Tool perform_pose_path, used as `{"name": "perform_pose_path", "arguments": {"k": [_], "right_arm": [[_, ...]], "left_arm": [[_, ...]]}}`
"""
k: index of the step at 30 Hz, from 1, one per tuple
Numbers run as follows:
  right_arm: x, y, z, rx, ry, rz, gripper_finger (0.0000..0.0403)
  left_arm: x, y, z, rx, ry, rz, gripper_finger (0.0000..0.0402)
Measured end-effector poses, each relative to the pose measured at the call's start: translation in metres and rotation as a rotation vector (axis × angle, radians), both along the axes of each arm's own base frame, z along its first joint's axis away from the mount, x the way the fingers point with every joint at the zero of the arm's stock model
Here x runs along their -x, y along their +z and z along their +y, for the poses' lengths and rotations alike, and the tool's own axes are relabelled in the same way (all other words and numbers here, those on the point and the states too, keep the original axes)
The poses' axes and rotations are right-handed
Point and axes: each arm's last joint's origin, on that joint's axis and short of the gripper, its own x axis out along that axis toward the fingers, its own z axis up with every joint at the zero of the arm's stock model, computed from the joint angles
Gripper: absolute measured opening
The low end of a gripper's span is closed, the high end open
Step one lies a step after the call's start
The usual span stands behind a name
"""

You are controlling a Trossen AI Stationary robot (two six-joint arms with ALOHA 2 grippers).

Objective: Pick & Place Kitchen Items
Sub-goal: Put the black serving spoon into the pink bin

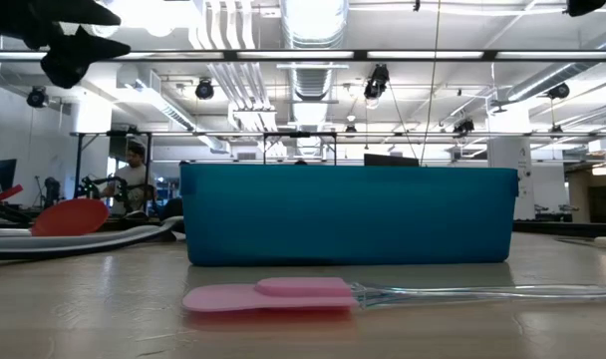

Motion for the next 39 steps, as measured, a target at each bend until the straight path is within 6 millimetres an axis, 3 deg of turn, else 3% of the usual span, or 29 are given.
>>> {"name": "perform_pose_path", "arguments": {"k": [11, 18, 26, 29, 39], "right_arm": [[0.000, 0.000, 0.000, 0.002, 0.000, 0.000, 0.0008], [0.000, 0.000, 0.000, 0.000, 0.000, 0.000, 0.0008], [0.000, 0.000, 0.000, 0.002, 0.000, 0.000, 0.0008], [0.000, 0.000, 0.000, 0.000, 0.000, 0.000, 0.0008], [0.000, -0.001, 0.000, 0.001, 0.000, 0.006, 0.0008]], "left_arm": [[-0.010, 0.015, -0.008, -0.031, -0.077, 0.015, 0.0215], [-0.043, 0.014, -0.025, -0.138, -0.011, 0.190, 0.0211], [-0.080, 0.009, -0.049, 0.002, -0.035, 0.349, 0.0211], [-0.088, 0.014, -0.054, 0.067, 0.011, 0.394, 0.0211], [-0.087, -0.013, -0.052, 0.173, 0.355, 0.711, 0.0211]]}}
